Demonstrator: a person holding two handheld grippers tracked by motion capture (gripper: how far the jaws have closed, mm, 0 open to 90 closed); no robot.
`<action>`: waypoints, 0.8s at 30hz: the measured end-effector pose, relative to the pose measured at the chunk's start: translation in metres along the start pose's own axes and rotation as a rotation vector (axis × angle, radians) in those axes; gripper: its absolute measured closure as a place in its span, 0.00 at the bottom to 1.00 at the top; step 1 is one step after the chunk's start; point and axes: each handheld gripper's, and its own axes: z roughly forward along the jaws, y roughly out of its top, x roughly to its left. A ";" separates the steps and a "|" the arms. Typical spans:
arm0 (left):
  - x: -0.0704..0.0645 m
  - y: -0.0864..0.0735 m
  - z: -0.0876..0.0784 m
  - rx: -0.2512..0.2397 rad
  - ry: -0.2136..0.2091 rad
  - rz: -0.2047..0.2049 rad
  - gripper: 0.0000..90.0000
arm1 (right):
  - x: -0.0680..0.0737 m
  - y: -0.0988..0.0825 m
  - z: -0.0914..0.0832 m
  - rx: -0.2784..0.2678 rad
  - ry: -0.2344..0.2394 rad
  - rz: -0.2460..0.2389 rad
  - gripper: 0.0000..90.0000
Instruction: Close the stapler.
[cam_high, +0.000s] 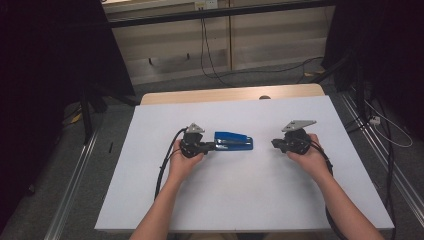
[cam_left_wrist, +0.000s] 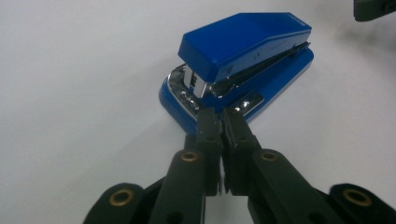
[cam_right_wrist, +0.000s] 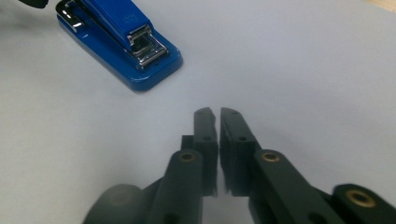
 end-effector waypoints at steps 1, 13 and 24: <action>0.000 0.000 -0.002 -0.006 -0.006 -0.004 0.90 | 0.001 -0.001 -0.001 -0.008 0.001 -0.002 0.87; 0.002 0.000 -0.031 -0.084 -0.039 -0.026 0.52 | 0.024 -0.014 -0.014 -0.090 0.033 0.085 0.50; -0.007 -0.008 -0.043 -0.077 -0.015 -0.004 0.34 | 0.037 -0.029 -0.025 -0.097 0.024 0.091 0.37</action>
